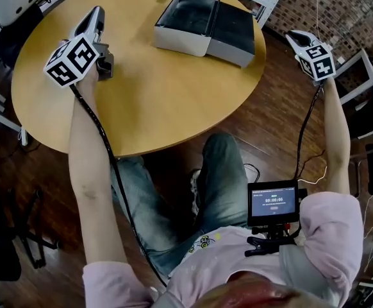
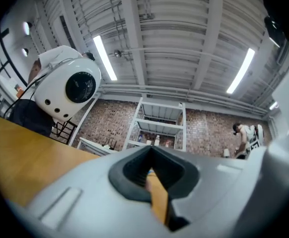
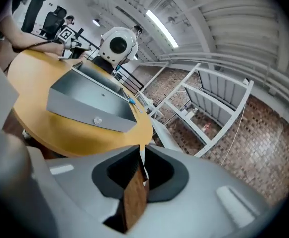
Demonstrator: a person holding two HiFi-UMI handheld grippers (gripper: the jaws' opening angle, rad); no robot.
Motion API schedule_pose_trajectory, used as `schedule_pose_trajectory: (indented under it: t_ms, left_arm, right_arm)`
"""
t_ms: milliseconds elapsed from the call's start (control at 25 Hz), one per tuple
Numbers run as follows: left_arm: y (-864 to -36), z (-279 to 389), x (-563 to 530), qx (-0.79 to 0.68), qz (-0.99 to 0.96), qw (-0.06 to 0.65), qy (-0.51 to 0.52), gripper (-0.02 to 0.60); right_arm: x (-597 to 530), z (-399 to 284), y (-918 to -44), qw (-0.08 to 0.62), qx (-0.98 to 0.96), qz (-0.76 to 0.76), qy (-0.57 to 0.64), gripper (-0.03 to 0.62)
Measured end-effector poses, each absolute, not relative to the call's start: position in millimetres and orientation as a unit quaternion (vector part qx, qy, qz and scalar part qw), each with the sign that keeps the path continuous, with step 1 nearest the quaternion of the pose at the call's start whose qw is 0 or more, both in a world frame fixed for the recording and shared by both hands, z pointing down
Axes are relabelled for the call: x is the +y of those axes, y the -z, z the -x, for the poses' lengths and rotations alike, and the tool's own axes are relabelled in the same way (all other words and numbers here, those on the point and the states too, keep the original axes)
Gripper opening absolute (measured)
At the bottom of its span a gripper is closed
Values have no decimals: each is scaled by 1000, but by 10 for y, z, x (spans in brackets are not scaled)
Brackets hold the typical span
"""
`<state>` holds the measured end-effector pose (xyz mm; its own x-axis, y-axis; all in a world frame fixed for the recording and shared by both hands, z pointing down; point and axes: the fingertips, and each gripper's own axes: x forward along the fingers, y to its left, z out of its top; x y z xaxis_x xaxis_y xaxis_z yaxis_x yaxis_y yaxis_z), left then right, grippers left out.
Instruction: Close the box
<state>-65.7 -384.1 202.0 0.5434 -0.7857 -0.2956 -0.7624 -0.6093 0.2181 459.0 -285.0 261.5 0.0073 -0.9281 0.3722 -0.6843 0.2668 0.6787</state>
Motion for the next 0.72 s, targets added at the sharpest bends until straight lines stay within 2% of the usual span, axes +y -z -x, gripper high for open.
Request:
schedule_pose_trajectory:
  t_ms: [80, 200, 280, 360, 400, 440, 520, 560, 640, 680, 720]
  left_arm:
    - [-2050, 563, -3821, -438, -884, 16, 161, 3]
    - [-2102, 405, -3783, -430, -895, -8, 122, 3]
    - [-2113, 348, -3759, -429, -897, -21, 105, 3]
    - [-2124, 311, -3743, -430, -897, -27, 96, 3]
    - [-2135, 280, -3737, -426, -899, -27, 94, 3]
    - [-2143, 244, -3731, -421, -902, -26, 93, 3]
    - [-2135, 226, -3721, -418, -903, -25, 96, 3]
    - [-2126, 264, -3715, -423, -900, -26, 99, 3]
    - [-2140, 416, -3699, -436, -894, -27, 104, 3]
    - [-2174, 516, -3696, -442, -890, -26, 106, 3]
    - [-2221, 615, -3703, -449, -887, -25, 104, 3]
  right_arm:
    - [-2921, -4510, -2678, 466, -646, -570, 200, 38]
    - [-3081, -4237, -3048, 631, -544, -460, 305, 38]
    - [-3244, -3936, -3313, 689, -514, -388, 332, 38]
    - [-3445, -3552, -3349, 670, -544, -384, 328, 33]
    - [-3547, -3363, -3230, 633, -572, -408, 325, 83]
    - [-3633, -3188, -3052, 583, -603, -438, 324, 99]
    - [-3705, -2870, -2721, 499, -652, -469, 326, 75]
    - [-3694, -2724, -2633, 487, -661, -466, 331, 75]
    - [-3617, -2505, -2679, 521, -650, -435, 340, 73]
    - [-3556, -2454, -2818, 562, -636, -409, 335, 15]
    - [-3498, -2448, -3006, 607, -617, -380, 325, 3]
